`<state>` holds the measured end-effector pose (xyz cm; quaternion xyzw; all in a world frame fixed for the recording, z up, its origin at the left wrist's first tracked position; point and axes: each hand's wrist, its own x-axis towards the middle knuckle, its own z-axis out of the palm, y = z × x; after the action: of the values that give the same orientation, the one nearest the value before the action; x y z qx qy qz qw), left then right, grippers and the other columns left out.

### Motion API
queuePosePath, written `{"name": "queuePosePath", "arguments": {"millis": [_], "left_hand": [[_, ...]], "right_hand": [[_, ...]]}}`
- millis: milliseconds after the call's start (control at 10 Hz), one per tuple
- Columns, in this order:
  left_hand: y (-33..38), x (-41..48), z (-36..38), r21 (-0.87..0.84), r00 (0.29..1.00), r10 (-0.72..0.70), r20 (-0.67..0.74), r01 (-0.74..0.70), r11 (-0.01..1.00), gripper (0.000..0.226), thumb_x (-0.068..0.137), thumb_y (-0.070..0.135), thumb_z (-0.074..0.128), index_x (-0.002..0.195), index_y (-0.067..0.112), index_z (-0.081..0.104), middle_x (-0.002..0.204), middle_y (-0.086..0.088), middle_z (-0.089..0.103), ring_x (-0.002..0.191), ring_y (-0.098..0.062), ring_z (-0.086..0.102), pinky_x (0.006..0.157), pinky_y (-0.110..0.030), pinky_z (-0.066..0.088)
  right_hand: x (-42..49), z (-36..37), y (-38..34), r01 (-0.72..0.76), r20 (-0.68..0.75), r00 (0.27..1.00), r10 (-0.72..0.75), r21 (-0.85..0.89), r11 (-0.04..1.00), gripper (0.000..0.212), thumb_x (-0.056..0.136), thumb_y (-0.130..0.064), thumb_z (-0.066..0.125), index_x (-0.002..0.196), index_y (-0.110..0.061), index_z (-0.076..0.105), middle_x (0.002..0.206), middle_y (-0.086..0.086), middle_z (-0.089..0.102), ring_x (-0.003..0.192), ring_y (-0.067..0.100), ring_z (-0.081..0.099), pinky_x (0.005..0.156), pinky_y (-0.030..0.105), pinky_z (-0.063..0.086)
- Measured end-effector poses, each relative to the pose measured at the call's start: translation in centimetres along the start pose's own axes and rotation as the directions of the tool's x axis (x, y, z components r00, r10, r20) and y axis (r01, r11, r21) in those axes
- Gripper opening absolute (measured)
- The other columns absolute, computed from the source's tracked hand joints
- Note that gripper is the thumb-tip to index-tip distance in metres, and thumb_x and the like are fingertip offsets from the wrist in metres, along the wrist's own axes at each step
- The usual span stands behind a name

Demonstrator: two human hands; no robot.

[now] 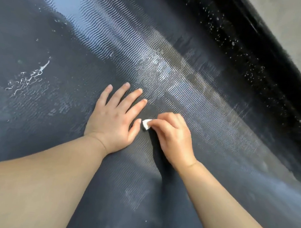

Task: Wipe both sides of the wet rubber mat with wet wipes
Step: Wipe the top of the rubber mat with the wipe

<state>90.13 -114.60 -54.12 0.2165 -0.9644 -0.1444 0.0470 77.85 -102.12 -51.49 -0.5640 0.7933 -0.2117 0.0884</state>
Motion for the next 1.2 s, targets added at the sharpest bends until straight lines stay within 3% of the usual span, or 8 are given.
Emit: {"name": "queuePosePath", "arguments": {"millis": [100, 200, 400, 700, 800, 900, 1000, 1200], "left_hand": [[-0.1, -0.1, 0.2, 0.010, 1.000, 0.003, -0.008, -0.003, 1.000, 0.049, 0.087, 0.036, 0.040, 0.126, 0.015, 0.060, 0.137, -0.007, 0.052, 0.130, -0.034, 0.043, 0.108, -0.056, 0.028], [-0.1, -0.1, 0.1, 0.011, 1.000, 0.000, 0.003, 0.000, 1.000, 0.049, 0.086, 0.036, 0.040, 0.126, 0.015, 0.061, 0.137, -0.007, 0.053, 0.130, -0.034, 0.044, 0.108, -0.057, 0.028], [-0.1, 0.0, 0.1, 0.016, 1.000, 0.003, -0.007, -0.003, 1.000, 0.048, 0.086, 0.035, 0.042, 0.125, 0.015, 0.062, 0.136, -0.007, 0.054, 0.129, -0.034, 0.045, 0.106, -0.057, 0.031], [-0.1, -0.2, 0.3, 0.015, 1.000, 0.003, -0.015, -0.003, 1.000, 0.048, 0.086, 0.035, 0.042, 0.125, 0.015, 0.061, 0.136, -0.007, 0.054, 0.130, -0.034, 0.045, 0.107, -0.057, 0.029], [-0.2, -0.2, 0.4, 0.014, 1.000, 0.003, -0.017, -0.003, 1.000, 0.049, 0.085, 0.035, 0.042, 0.126, 0.015, 0.061, 0.136, -0.007, 0.053, 0.130, -0.034, 0.044, 0.107, -0.057, 0.028], [-0.1, -0.2, 0.4, 0.023, 1.000, 0.003, -0.025, -0.003, 1.000, 0.049, 0.085, 0.035, 0.042, 0.125, 0.015, 0.061, 0.136, -0.007, 0.054, 0.129, -0.034, 0.045, 0.107, -0.057, 0.028], [0.0, -0.1, 0.3, 0.020, 1.000, 0.007, -0.029, -0.006, 1.000, 0.048, 0.085, 0.035, 0.042, 0.125, 0.015, 0.061, 0.135, -0.007, 0.054, 0.129, -0.034, 0.045, 0.107, -0.057, 0.029], [-0.2, -0.2, 0.4, 0.019, 1.000, 0.002, -0.023, -0.002, 1.000, 0.048, 0.086, 0.035, 0.042, 0.125, 0.015, 0.061, 0.136, -0.007, 0.053, 0.130, -0.034, 0.044, 0.107, -0.057, 0.028]], "right_hand": [[2.7, -1.7, 3.7, 0.104, 0.049, 0.994, -0.102, -0.056, 0.993, 0.007, 0.082, -0.011, 0.067, 0.083, -0.008, 0.073, 0.082, 0.011, 0.063, 0.071, 0.031, 0.058, 0.069, 0.030, 0.042], [7.9, -3.2, 9.2, -0.202, -0.109, 0.976, 0.190, -0.105, 0.974, 0.013, 0.084, -0.021, 0.064, 0.087, -0.012, 0.074, 0.089, 0.010, 0.058, 0.085, 0.030, 0.057, 0.074, 0.031, 0.044], [11.7, -2.4, 12.6, -0.656, -0.424, 0.675, 0.604, 0.028, 0.754, 0.024, 0.095, -0.030, 0.051, 0.102, -0.017, 0.070, 0.102, 0.002, 0.054, 0.096, 0.019, 0.056, 0.084, 0.020, 0.041], [2.9, -1.6, 5.8, -0.001, -0.043, 0.999, -0.002, -0.073, 0.997, 0.014, 0.086, -0.017, 0.064, 0.090, -0.009, 0.074, 0.083, 0.013, 0.060, 0.076, 0.027, 0.057, 0.068, 0.030, 0.043], [7.1, -3.7, 11.1, -0.329, -0.205, 0.930, 0.306, -0.089, 0.940, 0.024, 0.090, -0.027, 0.052, 0.092, -0.014, 0.073, 0.092, 0.007, 0.054, 0.087, 0.022, 0.056, 0.075, 0.026, 0.042], [10.5, -5.0, 15.2, -0.660, -0.384, 0.690, 0.614, 0.015, 0.751, 0.023, 0.095, -0.025, 0.048, 0.102, -0.012, 0.065, 0.101, 0.001, 0.046, 0.076, 0.014, 0.055, 0.085, 0.031, 0.046], [11.2, -4.2, 14.6, -0.741, -0.421, 0.597, 0.682, 0.034, 0.670, 0.026, 0.096, -0.032, 0.048, 0.104, -0.015, 0.067, 0.108, 0.005, 0.054, 0.090, 0.018, 0.057, 0.081, 0.017, 0.039], [4.3, -1.1, 5.9, -0.247, -0.199, 0.949, 0.244, 0.011, 0.969, 0.016, 0.087, -0.019, 0.060, 0.090, -0.010, 0.074, 0.084, 0.005, 0.056, 0.077, 0.018, 0.054, 0.070, 0.024, 0.041]]}}
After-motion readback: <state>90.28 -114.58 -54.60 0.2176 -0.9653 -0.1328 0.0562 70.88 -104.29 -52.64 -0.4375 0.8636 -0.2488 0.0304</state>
